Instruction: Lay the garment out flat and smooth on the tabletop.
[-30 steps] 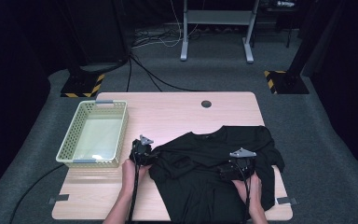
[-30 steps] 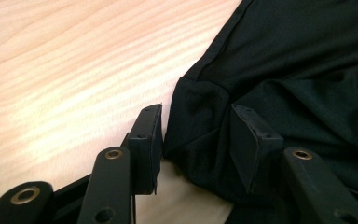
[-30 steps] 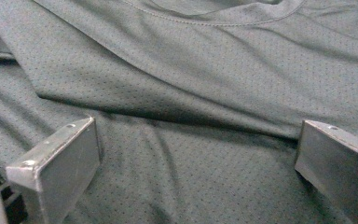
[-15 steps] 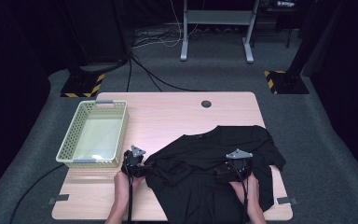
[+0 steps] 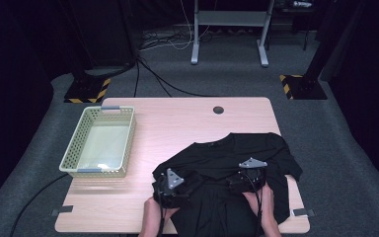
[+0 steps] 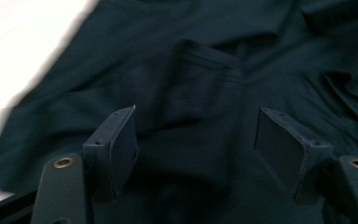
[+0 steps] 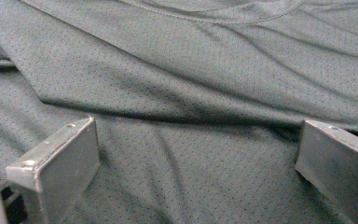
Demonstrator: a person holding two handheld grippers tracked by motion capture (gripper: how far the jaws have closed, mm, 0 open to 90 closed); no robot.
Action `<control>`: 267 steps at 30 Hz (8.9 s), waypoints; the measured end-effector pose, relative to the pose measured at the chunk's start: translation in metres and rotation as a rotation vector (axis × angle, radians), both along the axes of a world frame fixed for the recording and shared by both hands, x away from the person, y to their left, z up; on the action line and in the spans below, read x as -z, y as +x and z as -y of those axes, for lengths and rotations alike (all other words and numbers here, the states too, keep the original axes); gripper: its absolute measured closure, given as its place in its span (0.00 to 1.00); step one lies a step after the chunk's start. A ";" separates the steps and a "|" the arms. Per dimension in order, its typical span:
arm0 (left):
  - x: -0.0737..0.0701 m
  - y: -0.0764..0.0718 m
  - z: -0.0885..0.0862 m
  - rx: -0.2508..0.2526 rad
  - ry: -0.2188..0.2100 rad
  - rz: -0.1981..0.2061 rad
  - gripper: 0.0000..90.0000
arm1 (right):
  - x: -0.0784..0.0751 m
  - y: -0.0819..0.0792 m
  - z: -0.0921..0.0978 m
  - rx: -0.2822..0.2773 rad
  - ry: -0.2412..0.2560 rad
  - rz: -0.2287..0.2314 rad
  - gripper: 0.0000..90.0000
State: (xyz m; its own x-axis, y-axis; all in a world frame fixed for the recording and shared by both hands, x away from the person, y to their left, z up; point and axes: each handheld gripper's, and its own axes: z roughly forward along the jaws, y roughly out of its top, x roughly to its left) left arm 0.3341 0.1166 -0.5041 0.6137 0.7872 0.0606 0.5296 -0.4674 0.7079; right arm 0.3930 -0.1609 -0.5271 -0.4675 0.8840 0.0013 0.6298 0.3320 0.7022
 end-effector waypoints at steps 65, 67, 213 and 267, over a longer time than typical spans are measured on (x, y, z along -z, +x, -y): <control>0.001 -0.006 -0.121 -0.204 -0.118 0.014 0.97 | -0.002 0.033 0.008 0.078 0.009 -0.004 0.00; 0.000 -0.009 -0.131 -0.219 -0.125 0.017 0.98 | -0.002 0.032 0.009 0.079 0.007 -0.003 0.00; 0.018 0.116 -0.081 -0.192 -0.035 -0.064 0.08 | -0.004 0.055 0.032 0.079 -0.018 -0.041 0.00; 0.015 0.075 -0.028 0.041 -0.053 -0.050 0.09 | -0.012 0.064 0.045 0.065 -0.040 -0.037 0.04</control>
